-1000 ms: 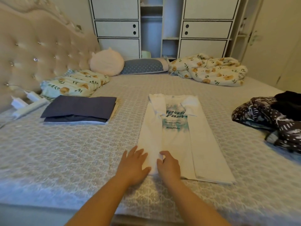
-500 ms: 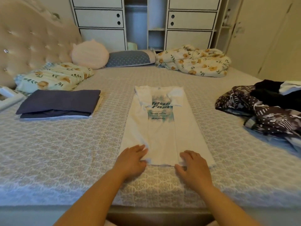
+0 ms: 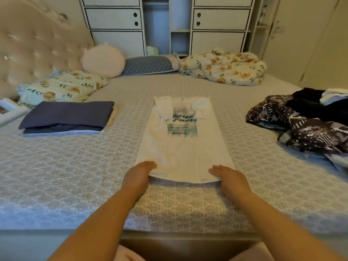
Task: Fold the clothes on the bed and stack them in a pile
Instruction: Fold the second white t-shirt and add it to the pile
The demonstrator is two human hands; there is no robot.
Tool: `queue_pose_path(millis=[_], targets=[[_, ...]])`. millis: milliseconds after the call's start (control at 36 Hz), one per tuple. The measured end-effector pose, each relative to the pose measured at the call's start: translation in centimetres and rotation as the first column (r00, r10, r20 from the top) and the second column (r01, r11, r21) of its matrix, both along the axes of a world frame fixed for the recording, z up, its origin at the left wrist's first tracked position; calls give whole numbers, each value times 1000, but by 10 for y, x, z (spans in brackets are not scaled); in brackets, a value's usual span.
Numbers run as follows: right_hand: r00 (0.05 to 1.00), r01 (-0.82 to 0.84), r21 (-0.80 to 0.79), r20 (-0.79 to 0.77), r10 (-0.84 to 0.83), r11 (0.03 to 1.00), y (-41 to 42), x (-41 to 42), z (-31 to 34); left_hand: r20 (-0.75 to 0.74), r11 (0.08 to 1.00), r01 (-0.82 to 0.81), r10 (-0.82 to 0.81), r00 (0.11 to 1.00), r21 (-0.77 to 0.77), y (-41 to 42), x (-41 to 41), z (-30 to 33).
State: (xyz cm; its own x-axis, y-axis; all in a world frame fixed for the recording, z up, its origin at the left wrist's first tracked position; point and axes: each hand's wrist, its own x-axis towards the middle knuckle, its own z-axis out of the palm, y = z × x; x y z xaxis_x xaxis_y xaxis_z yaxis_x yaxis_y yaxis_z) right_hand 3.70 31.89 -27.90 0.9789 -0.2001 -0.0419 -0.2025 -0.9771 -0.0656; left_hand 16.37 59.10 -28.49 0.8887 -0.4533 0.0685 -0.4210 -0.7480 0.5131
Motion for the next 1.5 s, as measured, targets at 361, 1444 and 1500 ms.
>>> queue_pose_path(millis=[361,1444,1500], targets=[[931,-12,43,-363,27,999,-13,3,101,-155,725,334,-303,940,602,-15,7,106],[787,519,451,80,-612,726,-62,-2,2,-71,956,-139,125,990,-258,4,2,13],[769,493,483,145,-622,723,-58,-5,3,41,967,-112,124,991,-230,0,3,17]])
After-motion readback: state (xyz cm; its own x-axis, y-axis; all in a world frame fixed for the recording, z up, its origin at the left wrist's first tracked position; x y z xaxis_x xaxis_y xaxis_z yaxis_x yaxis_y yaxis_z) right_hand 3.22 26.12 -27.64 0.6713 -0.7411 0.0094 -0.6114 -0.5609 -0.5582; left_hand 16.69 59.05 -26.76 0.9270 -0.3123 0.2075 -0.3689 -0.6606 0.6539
